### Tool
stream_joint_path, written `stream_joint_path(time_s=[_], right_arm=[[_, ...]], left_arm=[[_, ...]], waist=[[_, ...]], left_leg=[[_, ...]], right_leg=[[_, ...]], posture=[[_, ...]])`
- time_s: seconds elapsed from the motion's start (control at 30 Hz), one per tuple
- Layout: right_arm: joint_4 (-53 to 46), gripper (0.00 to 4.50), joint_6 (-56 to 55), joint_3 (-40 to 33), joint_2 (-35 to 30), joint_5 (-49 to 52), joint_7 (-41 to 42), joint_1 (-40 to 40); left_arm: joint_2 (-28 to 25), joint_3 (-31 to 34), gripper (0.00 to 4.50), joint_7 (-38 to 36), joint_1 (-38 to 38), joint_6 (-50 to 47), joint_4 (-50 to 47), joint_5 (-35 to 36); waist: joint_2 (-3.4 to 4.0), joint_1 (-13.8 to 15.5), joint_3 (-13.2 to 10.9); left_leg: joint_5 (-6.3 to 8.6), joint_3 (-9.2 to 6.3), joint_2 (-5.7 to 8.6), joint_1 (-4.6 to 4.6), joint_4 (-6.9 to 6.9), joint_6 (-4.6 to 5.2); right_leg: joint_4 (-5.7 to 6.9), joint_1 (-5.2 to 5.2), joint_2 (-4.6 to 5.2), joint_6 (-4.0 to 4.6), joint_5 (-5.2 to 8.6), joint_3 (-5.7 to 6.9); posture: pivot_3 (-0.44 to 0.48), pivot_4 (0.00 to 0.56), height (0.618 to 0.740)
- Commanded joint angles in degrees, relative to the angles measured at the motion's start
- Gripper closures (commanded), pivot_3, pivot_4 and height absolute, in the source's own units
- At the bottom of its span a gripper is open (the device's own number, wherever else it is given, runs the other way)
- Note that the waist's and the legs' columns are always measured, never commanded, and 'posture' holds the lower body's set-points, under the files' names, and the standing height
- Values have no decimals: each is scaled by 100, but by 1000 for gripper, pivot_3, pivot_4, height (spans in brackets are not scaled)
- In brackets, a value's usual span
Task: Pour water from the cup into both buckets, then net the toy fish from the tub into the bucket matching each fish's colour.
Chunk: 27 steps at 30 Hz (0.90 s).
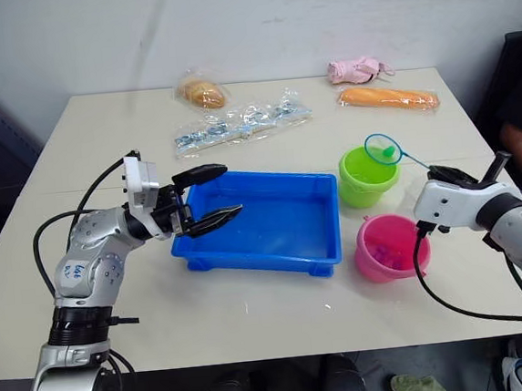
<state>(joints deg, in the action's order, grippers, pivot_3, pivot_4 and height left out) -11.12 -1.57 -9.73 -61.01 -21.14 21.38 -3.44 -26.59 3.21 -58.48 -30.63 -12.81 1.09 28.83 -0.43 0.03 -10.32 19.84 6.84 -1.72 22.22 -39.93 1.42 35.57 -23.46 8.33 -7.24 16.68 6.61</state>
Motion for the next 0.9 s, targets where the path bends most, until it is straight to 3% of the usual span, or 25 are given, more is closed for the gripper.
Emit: stream_joint_path(time_s=[0.03, 0.4, 0.9], right_arm=[[-69, 4500, -1, -141, -34, -167, 84, -70], [-122, 4500, -336, 12, 72, -811, 15, 125], [-152, 4500, -744, -408, 400, -1162, -518, 520]], left_arm=[[-159, 126, 26, -144, 70, 152, 11, 1], [-115, 99, 26, -209, 116, 343, 152, 24], [56, 54, 26, -300, 155, 435, 223, 49]], waist=[[0, -4, 0], [0, 7, 0], [0, 0, 0]], left_leg=[[0, 0, 0, 0, 0, 0], [0, -2, 0, 0, -2, 0], [-2, -1, 1, -1, -6, 1]], right_leg=[[-1, 0, -1, 0, 0, 0], [0, 2, -1, 0, 0, 2], [2, 6, 0, -1, -1, -1]], posture=[[0, 150, 740], [0, 150, 740], [0, 150, 740]])
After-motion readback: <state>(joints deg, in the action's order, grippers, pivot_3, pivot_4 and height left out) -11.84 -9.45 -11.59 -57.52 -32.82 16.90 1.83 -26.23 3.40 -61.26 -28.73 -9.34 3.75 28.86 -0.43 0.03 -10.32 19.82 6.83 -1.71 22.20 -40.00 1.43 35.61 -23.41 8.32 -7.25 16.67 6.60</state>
